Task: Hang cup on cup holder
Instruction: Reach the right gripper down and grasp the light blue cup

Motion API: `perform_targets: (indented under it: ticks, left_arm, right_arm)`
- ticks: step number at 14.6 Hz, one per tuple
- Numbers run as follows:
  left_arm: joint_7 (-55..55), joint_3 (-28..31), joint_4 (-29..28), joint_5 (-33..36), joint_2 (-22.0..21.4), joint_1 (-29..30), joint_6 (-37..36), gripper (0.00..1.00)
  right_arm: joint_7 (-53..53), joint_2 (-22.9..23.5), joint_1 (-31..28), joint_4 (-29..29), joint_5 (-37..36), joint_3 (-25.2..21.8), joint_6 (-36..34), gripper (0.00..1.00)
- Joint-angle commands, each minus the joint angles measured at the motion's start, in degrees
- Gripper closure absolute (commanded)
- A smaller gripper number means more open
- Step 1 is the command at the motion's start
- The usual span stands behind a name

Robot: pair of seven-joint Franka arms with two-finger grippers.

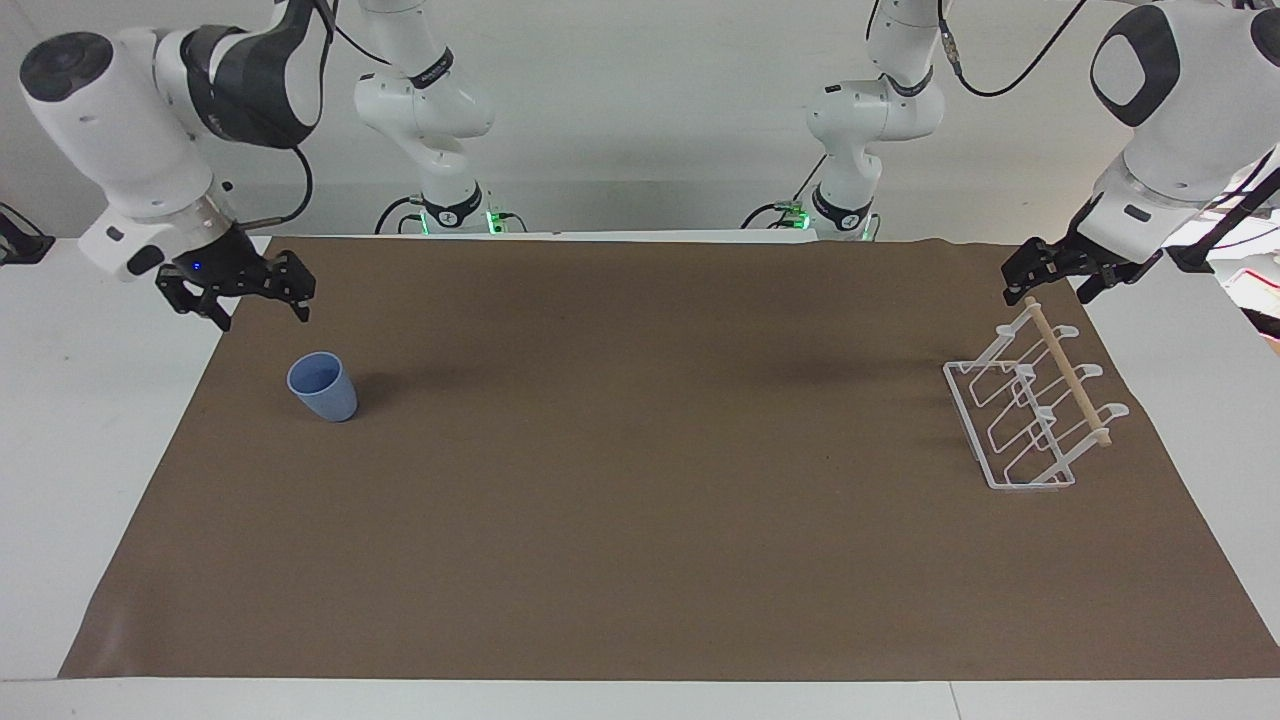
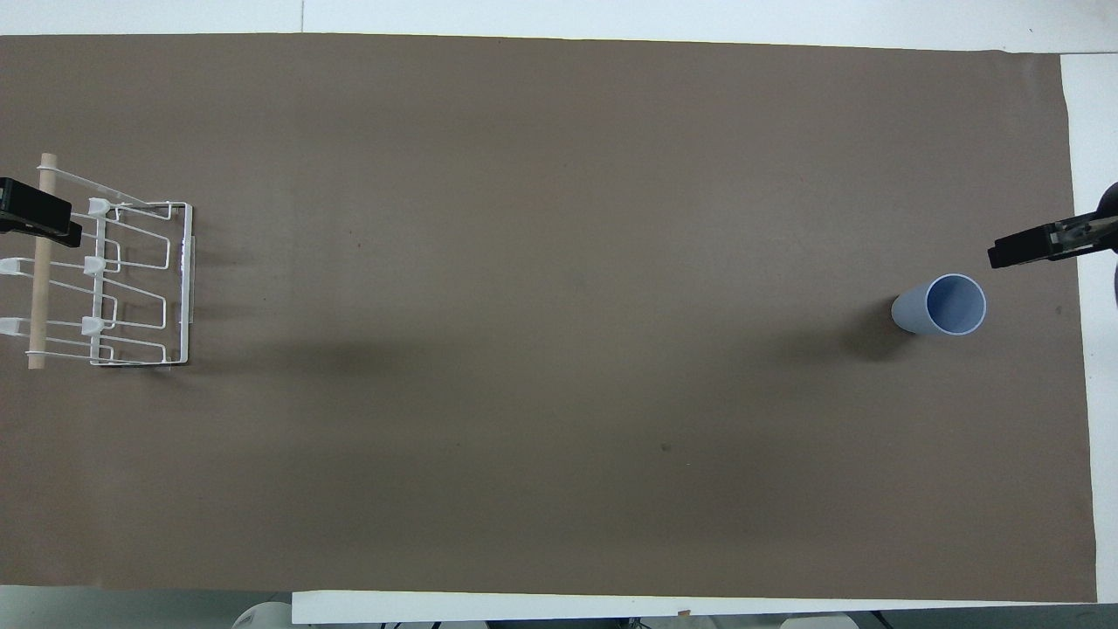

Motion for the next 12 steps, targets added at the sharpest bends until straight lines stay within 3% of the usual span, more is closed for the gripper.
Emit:
perform_targets:
  ticks: [1, 5, 8, 12]
  left_arm:
    - [0.5, 0.8, -1.2, 0.1, -0.7, -0.6, 1.0, 0.0]
    - [0.5, 0.8, -1.2, 0.1, -0.6, -0.6, 1.1, 0.0]
    - [0.5, 0.8, -1.2, 0.1, -0.7, -0.5, 1.1, 0.0]
    - [0.5, 0.8, -1.2, 0.1, -0.7, -0.6, 1.0, 0.0]
  right_arm:
    - [-4.5, 0.2, -2.9, -7.5, 0.5, 0.4, 7.6, 0.0]
    - [-9.0, 5.0, -4.9, -8.6, 2.3, 0.4, 9.6, 0.02]
    - [-9.2, 5.6, -4.9, -10.1, 2.3, 0.4, 10.3, 0.05]
    - [-9.8, 6.1, -4.7, -13.8, 2.3, 0.4, 17.7, 0.13]
